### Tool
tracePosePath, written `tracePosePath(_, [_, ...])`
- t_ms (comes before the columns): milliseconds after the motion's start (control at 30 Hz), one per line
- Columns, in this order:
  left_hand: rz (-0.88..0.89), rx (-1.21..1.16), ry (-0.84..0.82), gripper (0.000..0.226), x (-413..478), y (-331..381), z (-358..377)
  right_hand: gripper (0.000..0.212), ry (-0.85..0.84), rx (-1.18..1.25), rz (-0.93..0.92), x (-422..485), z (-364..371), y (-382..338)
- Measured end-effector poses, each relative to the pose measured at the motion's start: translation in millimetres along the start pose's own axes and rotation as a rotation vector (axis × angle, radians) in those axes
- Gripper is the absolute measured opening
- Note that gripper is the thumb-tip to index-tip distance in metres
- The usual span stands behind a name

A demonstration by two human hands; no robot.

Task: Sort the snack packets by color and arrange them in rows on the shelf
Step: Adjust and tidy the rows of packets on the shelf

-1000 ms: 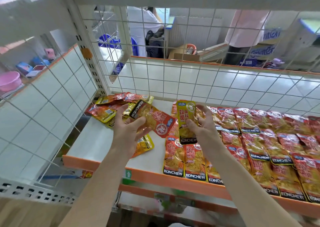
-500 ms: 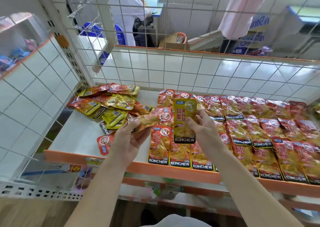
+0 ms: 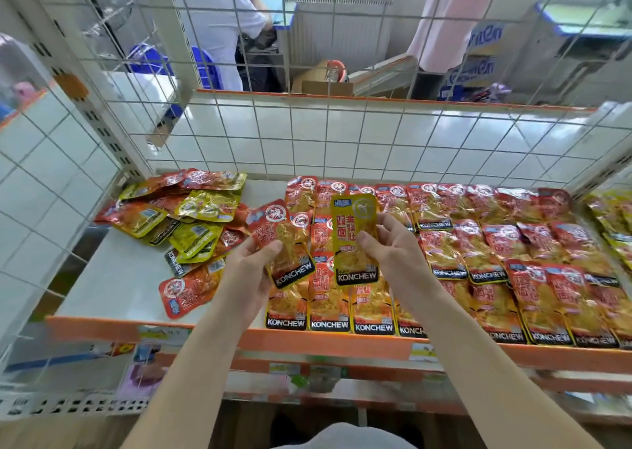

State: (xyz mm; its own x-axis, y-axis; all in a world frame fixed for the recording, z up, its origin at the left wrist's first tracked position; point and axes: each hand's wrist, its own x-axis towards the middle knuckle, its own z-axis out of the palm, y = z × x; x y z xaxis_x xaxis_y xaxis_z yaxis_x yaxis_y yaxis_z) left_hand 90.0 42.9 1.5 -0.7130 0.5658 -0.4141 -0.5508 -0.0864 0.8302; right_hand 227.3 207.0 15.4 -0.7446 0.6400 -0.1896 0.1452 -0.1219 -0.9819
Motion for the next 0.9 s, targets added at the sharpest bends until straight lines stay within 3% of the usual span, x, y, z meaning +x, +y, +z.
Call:
tracePosePath(433, [0.214,0.667,0.073,0.020,73,40,6,0.017,-0.031,-0.053,0.017,32,16,0])
tracePosePath(700, [0.201,0.939,0.137,0.024,120,47,6,0.021,-0.023,-0.033,0.057,58,30,-5])
tracePosePath(900, [0.205,1.237,0.199,0.039,119,42,-9,0.018,-0.021,-0.031,0.058,70,38,-6])
